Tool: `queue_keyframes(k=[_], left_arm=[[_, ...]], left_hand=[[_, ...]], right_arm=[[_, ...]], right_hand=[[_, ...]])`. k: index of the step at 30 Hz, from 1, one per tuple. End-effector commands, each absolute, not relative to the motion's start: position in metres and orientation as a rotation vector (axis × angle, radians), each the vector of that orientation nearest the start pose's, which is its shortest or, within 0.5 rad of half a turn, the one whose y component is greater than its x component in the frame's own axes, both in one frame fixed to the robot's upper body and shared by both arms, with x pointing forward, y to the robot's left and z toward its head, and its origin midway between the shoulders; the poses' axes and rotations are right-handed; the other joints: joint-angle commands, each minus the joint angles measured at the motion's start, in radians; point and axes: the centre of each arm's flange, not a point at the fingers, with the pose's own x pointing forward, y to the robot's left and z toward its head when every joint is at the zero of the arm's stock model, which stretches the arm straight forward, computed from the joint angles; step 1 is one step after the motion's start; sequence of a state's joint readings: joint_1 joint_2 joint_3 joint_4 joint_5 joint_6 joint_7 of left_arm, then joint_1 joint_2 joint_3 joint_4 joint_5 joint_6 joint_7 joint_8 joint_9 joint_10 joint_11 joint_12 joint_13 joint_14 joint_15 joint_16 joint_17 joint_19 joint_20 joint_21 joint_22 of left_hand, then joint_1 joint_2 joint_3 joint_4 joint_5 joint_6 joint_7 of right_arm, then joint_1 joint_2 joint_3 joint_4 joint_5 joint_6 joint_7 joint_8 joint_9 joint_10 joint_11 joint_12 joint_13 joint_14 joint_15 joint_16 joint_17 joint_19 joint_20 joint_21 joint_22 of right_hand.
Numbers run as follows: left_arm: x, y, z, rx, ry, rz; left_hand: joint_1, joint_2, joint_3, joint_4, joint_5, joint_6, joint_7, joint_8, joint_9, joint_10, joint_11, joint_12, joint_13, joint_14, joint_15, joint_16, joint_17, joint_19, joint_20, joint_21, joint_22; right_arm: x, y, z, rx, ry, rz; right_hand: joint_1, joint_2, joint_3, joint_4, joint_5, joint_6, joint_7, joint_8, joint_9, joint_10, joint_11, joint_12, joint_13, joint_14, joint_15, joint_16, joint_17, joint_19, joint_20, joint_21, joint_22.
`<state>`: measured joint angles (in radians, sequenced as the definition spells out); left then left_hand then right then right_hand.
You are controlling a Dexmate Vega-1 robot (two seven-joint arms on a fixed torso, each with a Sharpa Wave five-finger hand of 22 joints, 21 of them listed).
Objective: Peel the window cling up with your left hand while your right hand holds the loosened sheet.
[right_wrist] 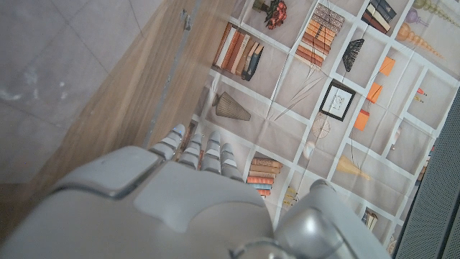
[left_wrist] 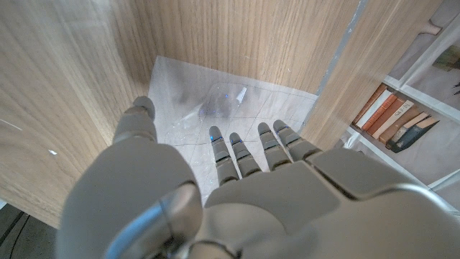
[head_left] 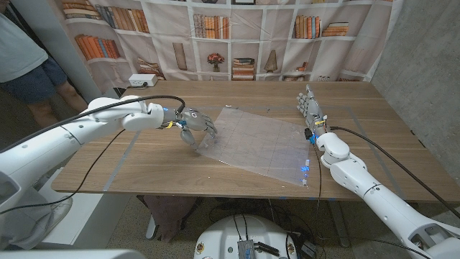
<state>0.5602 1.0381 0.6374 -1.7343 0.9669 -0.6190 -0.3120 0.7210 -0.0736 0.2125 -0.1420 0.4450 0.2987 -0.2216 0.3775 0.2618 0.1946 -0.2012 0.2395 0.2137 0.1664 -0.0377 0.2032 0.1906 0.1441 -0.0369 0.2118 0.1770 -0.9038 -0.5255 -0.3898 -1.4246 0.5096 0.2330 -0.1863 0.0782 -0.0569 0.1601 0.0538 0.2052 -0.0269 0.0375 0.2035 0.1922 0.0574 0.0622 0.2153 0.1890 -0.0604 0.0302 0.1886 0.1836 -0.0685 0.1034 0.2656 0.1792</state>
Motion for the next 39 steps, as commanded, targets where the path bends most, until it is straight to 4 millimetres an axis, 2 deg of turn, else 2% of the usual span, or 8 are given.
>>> queue_keyframes(k=[1,6,10,14,17,22,33,39], left_arm=[[0.573,0.234,0.008,2.362,-0.781,-0.554],[0.577,0.233,0.011,2.342,-0.776,-0.557],[0.579,0.234,0.008,2.348,-0.82,-0.535],[0.581,0.232,0.008,2.317,-0.825,-0.537],[0.582,0.229,0.004,2.32,-0.828,-0.547],[0.583,0.225,0.0,2.328,-0.833,-0.552],[0.58,0.219,-0.002,2.319,-0.892,-0.532],[0.58,0.218,-0.005,2.296,-0.905,-0.517]], left_hand=[[0.048,0.009,0.014,-0.002,-0.005,0.03,0.002,0.016,-0.003,0.025,-0.005,-0.003,0.002,0.001,-0.182,-0.007,0.005,0.102,-0.141,0.027,0.003],[0.093,0.028,0.026,-0.006,-0.015,0.043,0.002,0.025,-0.008,0.05,-0.004,-0.002,0.001,0.021,-0.185,-0.006,0.005,0.135,-0.155,0.025,0.002],[0.171,0.064,0.046,-0.006,-0.045,0.082,0.003,0.051,-0.014,0.117,-0.004,0.012,0.007,0.09,-0.187,0.004,0.013,0.224,-0.155,0.046,0.014],[0.228,0.097,0.058,-0.001,-0.09,0.115,0.003,0.079,-0.022,0.183,-0.005,0.036,0.025,0.19,-0.187,0.019,0.042,0.28,-0.161,0.069,0.025],[0.285,0.114,0.045,0.005,-0.174,0.175,0.004,0.132,-0.038,0.248,-0.003,0.051,0.054,0.254,-0.189,0.012,0.103,0.313,-0.169,0.114,0.041],[0.36,0.149,0.021,0.009,-0.228,0.273,0.007,0.202,-0.046,0.343,-0.002,0.059,0.11,0.329,-0.192,0.011,0.188,0.295,-0.167,0.242,0.047],[0.301,0.106,-0.03,0.025,-0.196,0.318,0.006,0.173,-0.052,0.296,-0.004,0.021,0.129,0.263,-0.188,-0.002,0.206,0.208,-0.165,0.308,0.029],[0.309,0.131,-0.016,0.022,-0.192,0.385,0.004,0.178,-0.056,0.328,-0.002,0.036,0.126,0.275,-0.189,0.012,0.206,0.205,-0.157,0.31,0.029]], right_arm=[[0.637,-0.277,-0.038,-0.047,-0.589,0.066],[0.637,-0.276,-0.037,-0.05,-0.59,0.059],[0.636,-0.276,-0.035,-0.055,-0.599,0.056],[0.635,-0.277,-0.035,-0.056,-0.603,0.057],[0.635,-0.277,-0.034,-0.053,-0.609,0.057],[0.634,-0.277,-0.034,-0.056,-0.616,0.063],[0.634,-0.279,-0.033,-0.049,-0.621,0.068],[0.634,-0.28,-0.033,-0.045,-0.625,0.074]], right_hand=[[-0.006,-0.001,-0.006,0.001,0.005,0.008,0.005,0.001,0.002,0.007,-0.001,0.007,0.003,-0.008,-0.003,-0.002,0.003,0.003,0.0,-0.002,0.002],[-0.006,0.0,-0.007,0.001,0.005,0.008,0.005,0.001,0.002,0.004,-0.001,0.006,0.003,-0.033,-0.006,-0.01,0.003,-0.004,-0.009,-0.01,0.002],[-0.006,0.001,-0.008,0.0,0.006,0.008,0.005,0.0,0.002,-0.008,-0.004,0.001,0.003,-0.043,-0.006,-0.012,0.003,-0.008,-0.014,-0.014,0.002],[-0.006,0.001,-0.008,0.0,0.006,0.008,0.006,0.0,0.002,-0.012,-0.003,0.0,0.003,-0.048,-0.006,-0.012,0.003,-0.009,-0.018,-0.015,0.002],[-0.005,0.002,-0.008,0.0,0.006,0.007,0.004,0.0,0.002,-0.013,-0.003,0.0,0.003,-0.054,-0.007,-0.013,0.003,-0.011,-0.021,-0.018,0.002],[-0.005,0.003,-0.009,0.0,0.006,0.008,0.004,0.0,0.002,-0.015,-0.004,-0.001,0.003,-0.055,-0.008,-0.012,0.002,-0.012,-0.027,-0.02,0.002],[-0.005,0.005,-0.01,-0.001,0.007,0.011,0.001,0.001,0.002,-0.014,-0.005,0.0,0.003,-0.053,-0.008,-0.008,0.002,-0.009,-0.03,-0.022,0.002],[-0.005,0.006,-0.01,0.0,0.007,0.012,-0.001,0.001,0.002,-0.013,-0.006,0.001,0.003,-0.051,-0.009,-0.006,0.002,-0.006,-0.031,-0.023,0.003]])
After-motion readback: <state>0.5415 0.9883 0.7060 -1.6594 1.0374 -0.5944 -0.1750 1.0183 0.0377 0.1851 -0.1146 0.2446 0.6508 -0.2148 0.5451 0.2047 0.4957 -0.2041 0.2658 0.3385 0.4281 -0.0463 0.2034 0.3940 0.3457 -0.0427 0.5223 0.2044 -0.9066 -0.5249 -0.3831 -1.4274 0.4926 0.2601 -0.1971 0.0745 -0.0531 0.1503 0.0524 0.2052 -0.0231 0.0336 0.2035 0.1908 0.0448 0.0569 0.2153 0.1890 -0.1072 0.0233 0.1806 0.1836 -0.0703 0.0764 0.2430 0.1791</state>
